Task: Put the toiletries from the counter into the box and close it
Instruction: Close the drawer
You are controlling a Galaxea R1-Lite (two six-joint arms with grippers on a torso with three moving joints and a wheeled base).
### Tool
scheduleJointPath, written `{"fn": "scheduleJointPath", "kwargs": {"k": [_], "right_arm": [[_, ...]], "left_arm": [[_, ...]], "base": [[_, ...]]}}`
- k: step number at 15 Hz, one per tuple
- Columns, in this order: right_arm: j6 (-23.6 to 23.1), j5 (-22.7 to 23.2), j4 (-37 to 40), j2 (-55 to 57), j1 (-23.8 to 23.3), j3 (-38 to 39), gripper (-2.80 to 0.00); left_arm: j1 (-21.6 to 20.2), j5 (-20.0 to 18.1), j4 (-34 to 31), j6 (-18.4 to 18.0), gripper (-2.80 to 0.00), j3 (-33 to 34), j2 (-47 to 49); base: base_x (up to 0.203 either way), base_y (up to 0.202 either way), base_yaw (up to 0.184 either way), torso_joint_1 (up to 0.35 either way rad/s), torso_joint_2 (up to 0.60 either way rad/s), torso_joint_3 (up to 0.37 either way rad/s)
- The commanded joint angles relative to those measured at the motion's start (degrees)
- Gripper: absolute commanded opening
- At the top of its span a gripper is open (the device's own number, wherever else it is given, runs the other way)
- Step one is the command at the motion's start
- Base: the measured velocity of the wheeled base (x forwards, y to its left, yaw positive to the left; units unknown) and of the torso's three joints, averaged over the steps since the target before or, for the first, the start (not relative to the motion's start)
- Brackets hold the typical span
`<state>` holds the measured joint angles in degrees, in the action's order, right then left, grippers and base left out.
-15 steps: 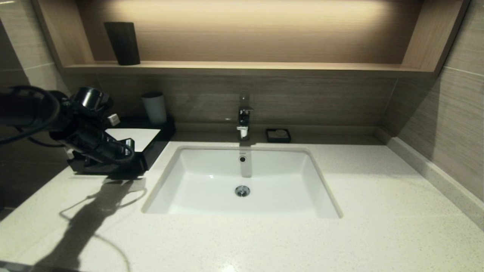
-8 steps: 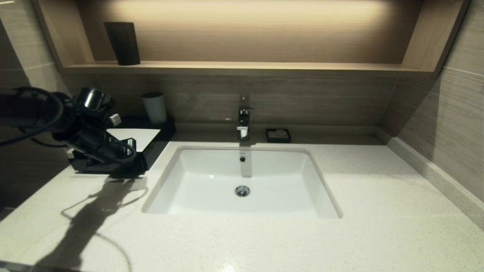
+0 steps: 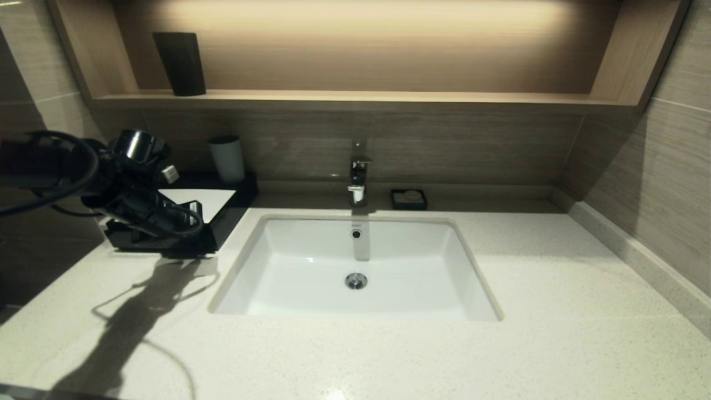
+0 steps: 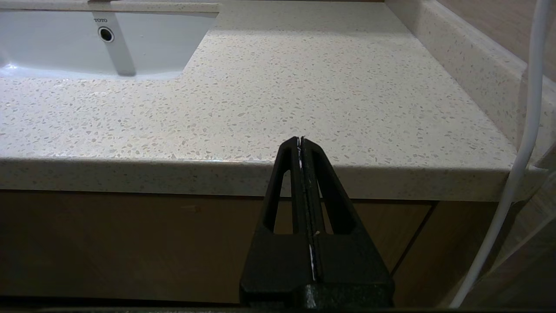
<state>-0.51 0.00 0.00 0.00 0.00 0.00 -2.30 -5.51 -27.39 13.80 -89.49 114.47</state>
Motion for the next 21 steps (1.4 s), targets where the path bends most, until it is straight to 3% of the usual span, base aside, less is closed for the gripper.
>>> {"fn": "scheduleJointPath", "kwargs": {"k": [1,16,21], "right_arm": [[0.0,0.0,0.0,0.0,0.0,0.0,-2.80],[0.0,0.0,0.0,0.0,0.0,0.0,-2.80],[0.0,0.0,0.0,0.0,0.0,0.0,-2.80]], "left_arm": [[-0.1,0.0,-0.1,0.1,-2.80,-0.1,0.3],[0.0,0.0,1.8,1.0,-2.80,0.5,-0.1],[0.3,0.0,1.6,1.1,-2.80,3.5,-3.0]], "base": [[0.000,0.000,0.000,0.000,0.00,0.000],[0.000,0.000,0.000,0.000,0.00,0.000],[0.000,0.000,0.000,0.000,0.00,0.000]]}}
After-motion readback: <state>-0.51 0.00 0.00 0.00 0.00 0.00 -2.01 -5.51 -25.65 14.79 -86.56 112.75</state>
